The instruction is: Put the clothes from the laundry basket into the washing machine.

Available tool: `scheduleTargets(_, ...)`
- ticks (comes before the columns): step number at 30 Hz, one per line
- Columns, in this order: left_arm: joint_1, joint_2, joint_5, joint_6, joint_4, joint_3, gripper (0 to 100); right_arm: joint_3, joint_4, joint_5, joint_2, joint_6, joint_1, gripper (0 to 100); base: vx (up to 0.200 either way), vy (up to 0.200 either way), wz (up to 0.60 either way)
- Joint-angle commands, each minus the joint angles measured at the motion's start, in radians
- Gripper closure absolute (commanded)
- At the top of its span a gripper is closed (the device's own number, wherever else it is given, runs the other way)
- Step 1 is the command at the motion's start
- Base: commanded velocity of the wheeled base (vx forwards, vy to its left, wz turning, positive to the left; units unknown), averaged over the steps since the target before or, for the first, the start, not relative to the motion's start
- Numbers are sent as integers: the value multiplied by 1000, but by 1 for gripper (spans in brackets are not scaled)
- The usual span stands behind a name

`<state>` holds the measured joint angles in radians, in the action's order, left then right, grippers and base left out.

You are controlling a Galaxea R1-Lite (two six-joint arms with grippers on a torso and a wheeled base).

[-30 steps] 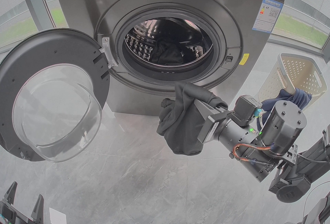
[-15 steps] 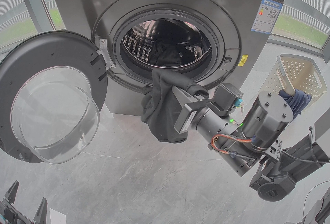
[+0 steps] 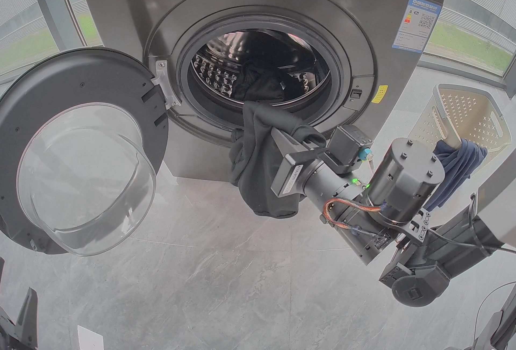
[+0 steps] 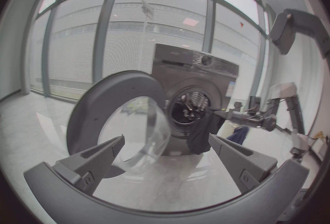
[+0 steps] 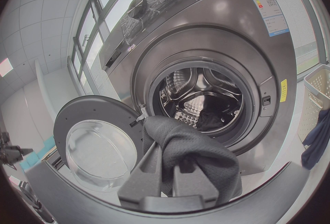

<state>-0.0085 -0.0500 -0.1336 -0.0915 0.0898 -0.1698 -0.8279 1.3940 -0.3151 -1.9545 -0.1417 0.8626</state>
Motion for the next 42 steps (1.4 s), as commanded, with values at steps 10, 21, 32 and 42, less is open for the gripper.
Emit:
scheduleTargets(10, -202, -919, -319, 29, 535, 3, 0, 6, -10, -4, 35, 24, -59, 100, 0, 0, 0)
scheduleTargets(21, -432, -1243, -159, 7, 696, -76, 0, 27, -12, -4, 83, 17, -77, 100, 0, 0, 0)
scheduleTargets(32, -505, -1550, -149, -11, 838, -284, 0, 122, -3, 2, 154, 17, -50, 100, 0, 0, 0)
scheduleTargets(42, -498, -1688, -147, -14, 840, -402, 0, 158, -1, 11, 197, 14, -11, 100, 0, 0, 0)
